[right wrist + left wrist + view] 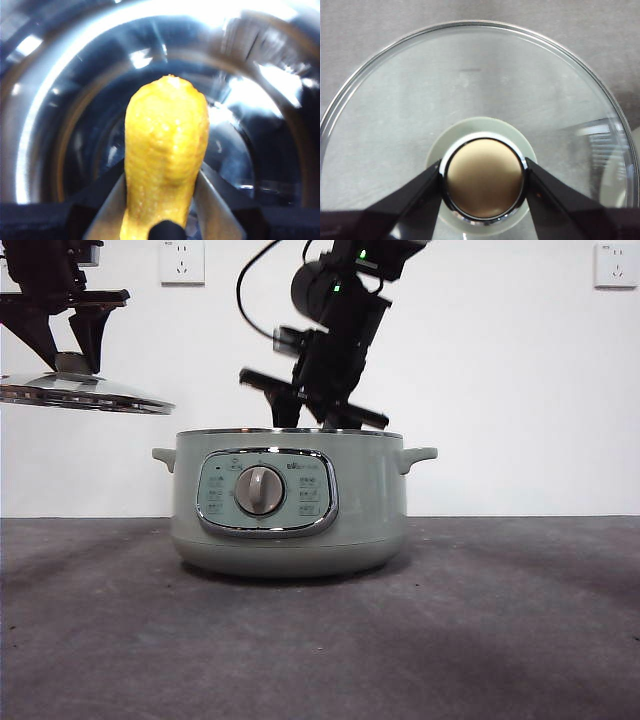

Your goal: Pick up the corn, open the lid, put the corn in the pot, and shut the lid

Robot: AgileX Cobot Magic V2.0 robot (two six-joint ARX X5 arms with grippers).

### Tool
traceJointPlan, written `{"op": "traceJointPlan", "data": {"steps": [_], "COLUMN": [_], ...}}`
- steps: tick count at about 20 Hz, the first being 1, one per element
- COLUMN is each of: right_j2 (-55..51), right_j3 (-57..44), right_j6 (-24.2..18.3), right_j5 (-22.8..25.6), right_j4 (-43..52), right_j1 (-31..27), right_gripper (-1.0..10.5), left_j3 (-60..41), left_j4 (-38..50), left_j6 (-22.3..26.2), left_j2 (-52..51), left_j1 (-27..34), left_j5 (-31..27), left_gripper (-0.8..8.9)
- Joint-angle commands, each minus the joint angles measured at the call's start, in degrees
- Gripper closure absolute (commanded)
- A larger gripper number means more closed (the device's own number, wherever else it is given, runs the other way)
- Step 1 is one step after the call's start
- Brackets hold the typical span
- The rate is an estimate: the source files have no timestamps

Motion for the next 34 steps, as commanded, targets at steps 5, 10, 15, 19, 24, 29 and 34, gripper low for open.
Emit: {"op": "traceJointPlan", "data": {"steps": [5, 10, 15, 19, 24, 29, 34], "right_j2": [2.7, 2.8, 2.7, 1.0, -5.4, -15.0, -28.2], "right_j3": [0.3, 0.3, 0.5, 4.3, 9.0, 9.0, 2.4], "right_j6": [-0.3, 1.1, 1.7, 1.4, -2.1, -2.6, -3.4], "right_j5": [0.5, 0.9, 0.6, 2.0, 11.1, 19.9, 19.9], "right_j4": [-2.3, -2.6, -1.4, -4.0, -14.7, -23.2, -23.3], "right_j1": [0.7, 0.7, 0.8, 1.6, 4.3, 6.4, 6.4], "right_gripper": [9.5, 5.4, 5.0, 5.1, 9.7, 9.5, 9.5], "left_j3": [1.1, 1.1, 1.1, 1.1, 1.1, 1.1, 1.1], "left_j4": [1.6, 1.6, 3.0, 3.1, 2.6, -0.1, -2.0], "left_j6": [0.7, 0.9, 0.9, 0.9, 0.6, 0.5, 0.5], "left_j2": [-1.1, -1.1, -1.1, -1.1, -1.1, -1.1, -1.1], "left_j1": [-0.2, -0.2, -0.2, -0.8, -3.2, -7.8, -15.1], "left_j5": [3.0, 3.1, 3.1, 3.1, 5.6, 6.1, 6.0], "left_gripper": [8.26, 8.26, 8.26, 8.26, 8.26, 8.26, 8.26]}}
